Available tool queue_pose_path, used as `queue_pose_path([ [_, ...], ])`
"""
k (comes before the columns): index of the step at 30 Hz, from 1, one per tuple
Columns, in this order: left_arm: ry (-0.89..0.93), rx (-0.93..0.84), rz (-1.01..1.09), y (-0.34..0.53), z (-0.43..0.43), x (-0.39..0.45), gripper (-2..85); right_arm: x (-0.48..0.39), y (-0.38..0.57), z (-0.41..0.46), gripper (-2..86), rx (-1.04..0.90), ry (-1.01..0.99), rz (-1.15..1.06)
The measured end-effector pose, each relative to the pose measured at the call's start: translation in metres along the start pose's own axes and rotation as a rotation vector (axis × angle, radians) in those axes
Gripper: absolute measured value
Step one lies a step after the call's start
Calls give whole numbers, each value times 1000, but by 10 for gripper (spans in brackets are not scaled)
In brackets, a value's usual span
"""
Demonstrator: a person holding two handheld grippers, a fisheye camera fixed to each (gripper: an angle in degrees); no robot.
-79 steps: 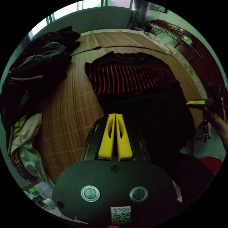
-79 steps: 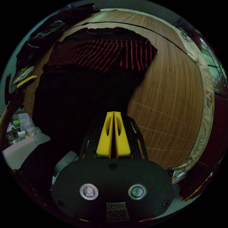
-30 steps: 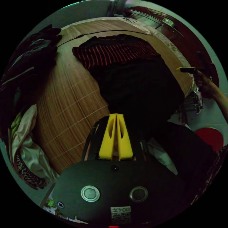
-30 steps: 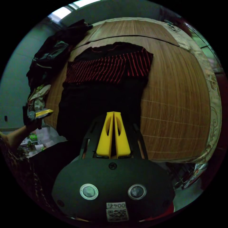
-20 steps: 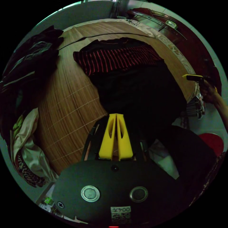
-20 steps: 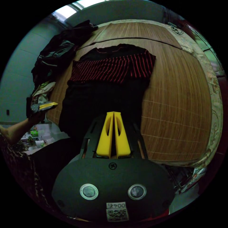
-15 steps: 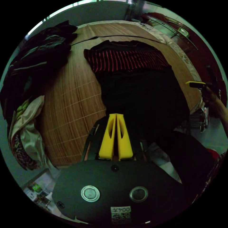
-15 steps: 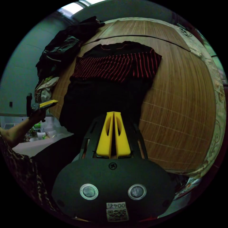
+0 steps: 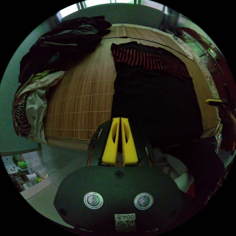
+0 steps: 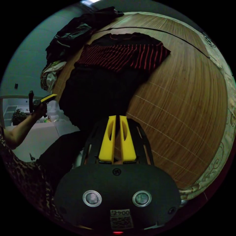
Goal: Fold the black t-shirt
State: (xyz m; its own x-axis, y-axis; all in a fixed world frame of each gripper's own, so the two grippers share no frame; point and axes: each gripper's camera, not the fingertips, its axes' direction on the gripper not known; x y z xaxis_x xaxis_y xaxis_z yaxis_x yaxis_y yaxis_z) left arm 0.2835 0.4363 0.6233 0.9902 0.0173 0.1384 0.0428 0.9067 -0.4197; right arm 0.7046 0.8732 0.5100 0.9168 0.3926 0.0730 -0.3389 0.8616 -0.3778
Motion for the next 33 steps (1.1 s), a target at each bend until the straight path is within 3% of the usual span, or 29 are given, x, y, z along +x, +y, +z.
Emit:
queue_pose_path([
  [19,47,70,66,84,-21,-23,19,-66,-35,-4,6,59,11,-114],
  [33,5,248,82,139,-57,-8,19,-128,-39,-23,8,120,64,-395],
])
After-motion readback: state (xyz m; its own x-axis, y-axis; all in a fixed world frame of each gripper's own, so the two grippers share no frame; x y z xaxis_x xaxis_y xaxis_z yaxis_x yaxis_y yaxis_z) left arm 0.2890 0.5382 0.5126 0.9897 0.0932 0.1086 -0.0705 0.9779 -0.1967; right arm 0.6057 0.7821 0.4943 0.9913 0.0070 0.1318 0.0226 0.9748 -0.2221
